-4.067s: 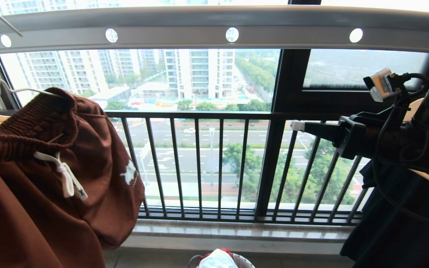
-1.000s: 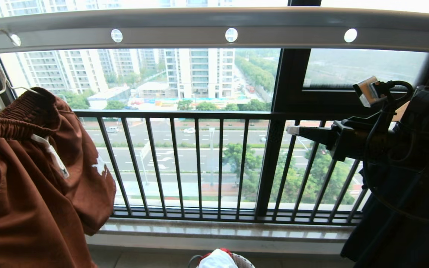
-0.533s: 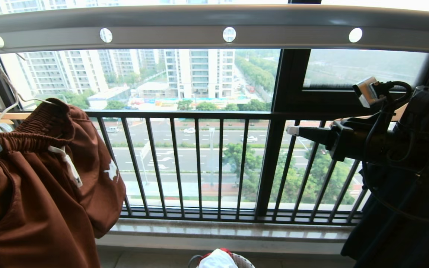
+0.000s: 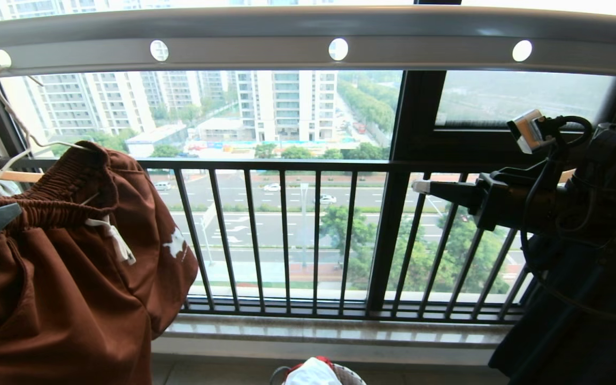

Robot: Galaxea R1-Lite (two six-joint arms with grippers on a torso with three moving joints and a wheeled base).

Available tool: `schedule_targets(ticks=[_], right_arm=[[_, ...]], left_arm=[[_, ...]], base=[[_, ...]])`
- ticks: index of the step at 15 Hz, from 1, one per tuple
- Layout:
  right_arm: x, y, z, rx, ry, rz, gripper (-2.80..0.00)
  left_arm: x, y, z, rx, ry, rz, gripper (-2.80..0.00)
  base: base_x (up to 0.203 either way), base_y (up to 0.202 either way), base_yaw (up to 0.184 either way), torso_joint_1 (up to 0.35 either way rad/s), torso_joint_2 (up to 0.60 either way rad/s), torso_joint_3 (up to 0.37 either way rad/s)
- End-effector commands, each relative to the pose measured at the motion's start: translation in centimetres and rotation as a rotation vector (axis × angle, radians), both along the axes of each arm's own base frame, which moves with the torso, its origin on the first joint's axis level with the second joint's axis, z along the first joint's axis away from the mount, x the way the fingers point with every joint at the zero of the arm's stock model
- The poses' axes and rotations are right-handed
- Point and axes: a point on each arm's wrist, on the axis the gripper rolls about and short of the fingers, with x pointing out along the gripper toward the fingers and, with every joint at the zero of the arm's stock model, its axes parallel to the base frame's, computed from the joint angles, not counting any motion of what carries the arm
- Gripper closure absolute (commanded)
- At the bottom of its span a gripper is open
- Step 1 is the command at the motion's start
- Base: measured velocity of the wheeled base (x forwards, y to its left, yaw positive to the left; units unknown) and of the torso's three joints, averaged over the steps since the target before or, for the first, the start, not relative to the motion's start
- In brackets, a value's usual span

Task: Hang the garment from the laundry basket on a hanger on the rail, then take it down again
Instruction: Hang the clothes rack on the clothesline, then take the clothes off the clothes rack

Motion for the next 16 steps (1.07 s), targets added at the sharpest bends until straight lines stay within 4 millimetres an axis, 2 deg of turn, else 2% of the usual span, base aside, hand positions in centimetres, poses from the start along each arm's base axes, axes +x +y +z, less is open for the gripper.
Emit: schedule_targets(ticks=[1, 8, 13, 14, 16], right_arm=[[0.0, 0.0, 0.1, 0.002, -0.004, 0.005, 0.00], [-0.1, 0.0, 0.2, 0.002, -0.007, 0.004, 0.00], [-0.4, -0.1, 0.5, 0.005, -0.017, 0.003, 0.00], [-0.4, -0.2, 0.6, 0.005, -0.019, 0.000, 0.00], [-0.9, -0.6, 1.1, 0.008, -0.034, -0.014, 0.00]], left_arm=[[-0.8, -0.2, 0.6, 0.007, -0.036, -0.001, -2.80], [-2.1, -0.5, 2.6, 0.025, -0.118, 0.005, -2.80], [-4.2, -1.2, 5.3, 0.031, -0.126, -0.016, -2.80], [-4.1, -1.3, 5.4, 0.029, -0.126, -0.032, 0.00], [-3.9, -1.6, 5.4, 0.025, -0.119, -0.069, 0.00]], base=[[0.000, 0.000, 0.000, 0.000, 0.00, 0.000], [0.000, 0.000, 0.000, 0.000, 0.00, 0.000], [0.000, 0.000, 0.000, 0.000, 0.00, 0.000], [0.000, 0.000, 0.000, 0.000, 0.00, 0.000], [0.000, 0.000, 0.000, 0.000, 0.00, 0.000]])
